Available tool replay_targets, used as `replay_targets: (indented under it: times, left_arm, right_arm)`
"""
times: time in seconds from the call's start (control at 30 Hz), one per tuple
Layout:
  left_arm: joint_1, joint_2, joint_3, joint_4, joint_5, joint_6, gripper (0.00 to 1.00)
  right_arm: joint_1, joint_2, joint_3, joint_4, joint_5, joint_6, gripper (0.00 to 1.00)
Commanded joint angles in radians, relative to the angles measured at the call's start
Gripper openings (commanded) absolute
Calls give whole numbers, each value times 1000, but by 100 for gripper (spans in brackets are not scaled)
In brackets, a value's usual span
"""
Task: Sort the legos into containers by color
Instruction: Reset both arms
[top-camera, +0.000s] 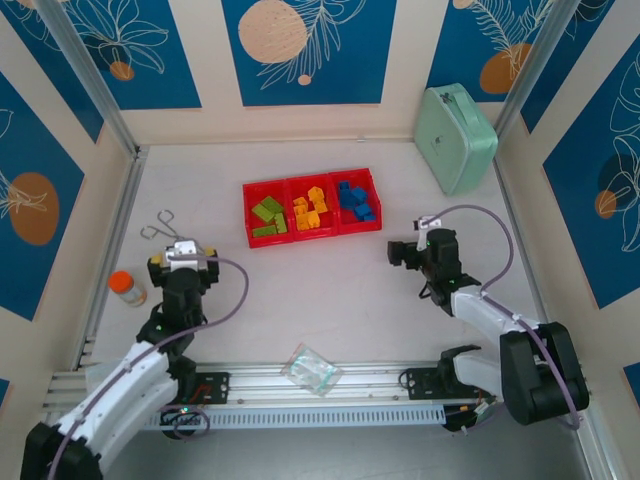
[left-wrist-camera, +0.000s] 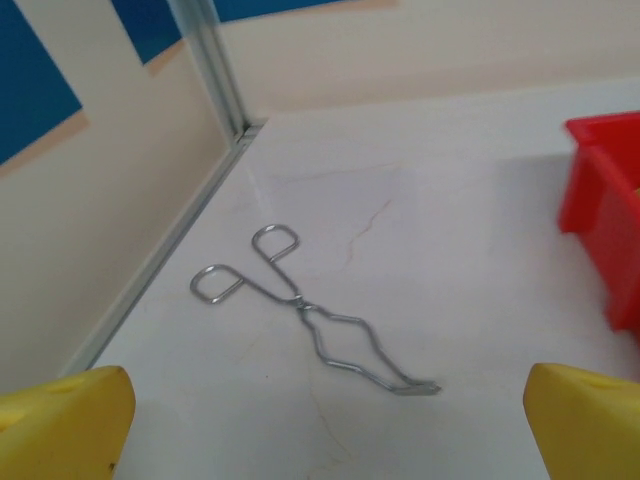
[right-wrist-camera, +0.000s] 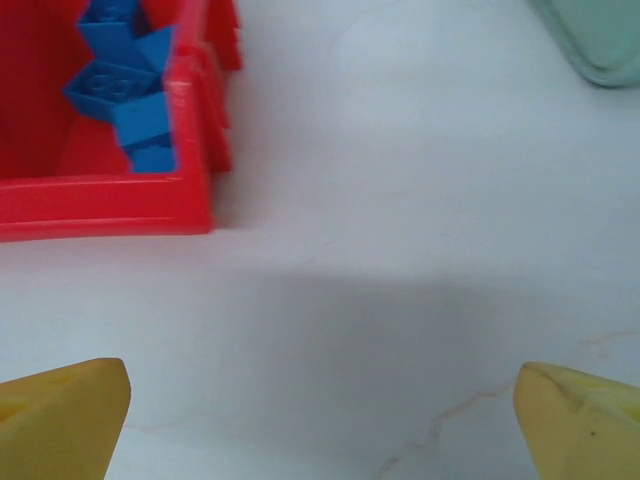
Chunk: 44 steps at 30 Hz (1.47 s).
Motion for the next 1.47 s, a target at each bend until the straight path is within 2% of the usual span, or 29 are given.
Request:
replay_targets:
  times: [0.0,0.03,0.1,0.23,0.33,0.4,0.47,0.53,0.57,0.6,0.63,0.67,0.7,0.73,0.77,0.83,0.87,0.93,1.0,1.2,1.43]
  left_arm:
    - [107,179,-64,317,171,-18,99]
    - [141,262,-75,421,206,-14,99]
    - [172,372,-20,436,274,7,99]
    - [218,599,70,581,419,80,99]
    - [281,678,99,649,600,67,99]
    - [302,694,104,657,650,70,99]
    - [306,796,41,859,657,80,99]
    - [309,967,18,1143,672,81,99]
    - [317,923,27,1057,688,74,99]
    - [318,856,65,869,677,73,99]
    - [318,871,92,827,679,76,99]
    - [318,908,94,896,686,79,99]
    - [318,908,93,906,680,76,99]
    - [318,885,104,839,651,65,99]
    - [318,891,113,827,614,51,99]
    - [319,894,144,778,602,50,99]
    - [317,897,147,775,600,50,99]
    - [317,894,146,777,597,51,99]
    - [315,897,140,795,598,51,99]
    - [315,897,132,807,621,57,100]
    - [315,897,153,767,719,94,99]
  right_arm:
    - [-29,-24,-98,300,-67,-61,99]
    - [-33,-17,-111,353,-119,-71,99]
    - [-35,29,-76,347,-139,-86,99]
    - [-37,154,-21,415,-205,-152,99]
    - [-12,246,29,415,-280,-254,99]
    - [8,270,41,427,-218,-261,99]
    - [-24,261,27,443,-251,-234,99]
    - [-99,252,-10,501,-317,-164,99]
    - [-151,265,-31,544,-349,-116,99]
    - [-200,332,-70,678,-381,-60,99]
    - [-223,427,-94,875,-369,-7,99]
    - [-225,418,-94,872,-371,-7,99]
    - [-220,343,-44,659,-367,-34,99]
    - [-209,367,-14,626,-392,-54,99]
    - [-203,407,-12,697,-423,-57,99]
    - [-215,365,22,545,-384,-46,99]
    - [-217,393,13,617,-349,-16,99]
    - [-202,365,26,549,-213,11,99]
    - [-169,378,38,549,-139,-4,99]
    - [-171,375,42,530,-152,-7,99]
    - [-175,377,47,528,-162,-6,99]
